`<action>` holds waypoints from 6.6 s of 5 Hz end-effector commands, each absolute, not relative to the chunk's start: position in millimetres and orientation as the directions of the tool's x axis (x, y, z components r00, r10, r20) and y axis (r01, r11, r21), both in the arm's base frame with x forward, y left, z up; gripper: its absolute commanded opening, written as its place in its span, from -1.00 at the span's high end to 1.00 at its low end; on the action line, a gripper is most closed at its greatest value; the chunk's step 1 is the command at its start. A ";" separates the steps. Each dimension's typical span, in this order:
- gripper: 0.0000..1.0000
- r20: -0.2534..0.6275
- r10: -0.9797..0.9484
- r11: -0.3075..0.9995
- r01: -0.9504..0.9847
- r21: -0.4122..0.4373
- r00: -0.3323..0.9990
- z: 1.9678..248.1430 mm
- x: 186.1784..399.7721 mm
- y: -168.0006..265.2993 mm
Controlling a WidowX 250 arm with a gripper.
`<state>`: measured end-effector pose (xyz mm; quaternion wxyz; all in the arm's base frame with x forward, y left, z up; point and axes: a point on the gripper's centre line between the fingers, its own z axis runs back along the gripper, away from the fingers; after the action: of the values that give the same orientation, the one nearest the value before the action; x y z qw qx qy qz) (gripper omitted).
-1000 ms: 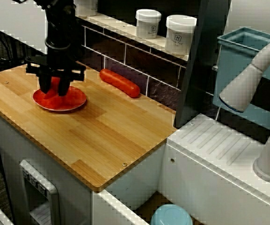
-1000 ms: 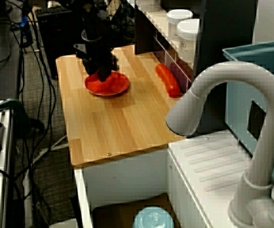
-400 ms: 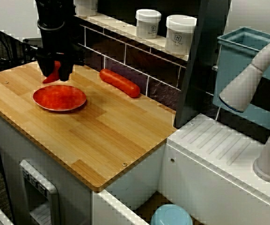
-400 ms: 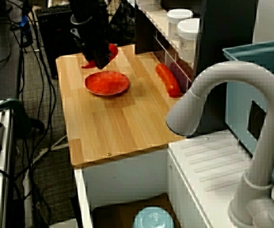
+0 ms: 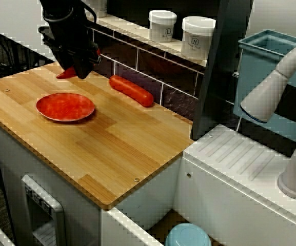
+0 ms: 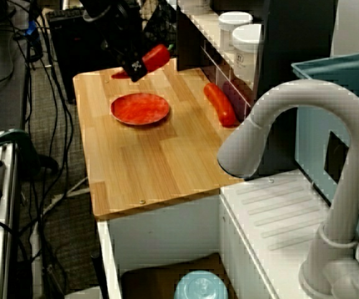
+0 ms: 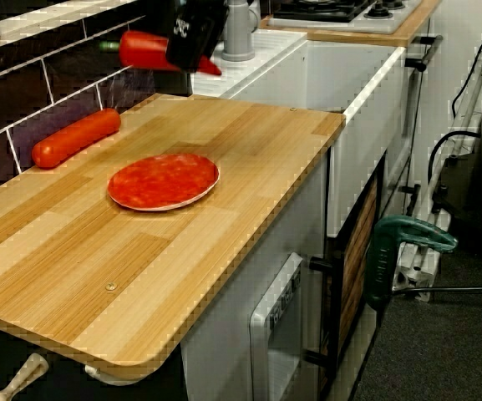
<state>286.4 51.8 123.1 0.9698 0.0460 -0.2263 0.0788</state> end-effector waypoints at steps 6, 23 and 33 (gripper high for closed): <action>1.00 0.453 -0.605 0.779 0.605 0.165 0.655 125.0 264.4 -1.0; -1.00 0.335 -0.824 0.521 0.843 0.132 0.457 63.9 306.0 66.4; -1.00 0.381 -0.803 0.519 0.852 0.070 0.458 61.7 296.0 37.0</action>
<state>294.3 28.0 44.6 0.8568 -0.0875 -0.1638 -0.4811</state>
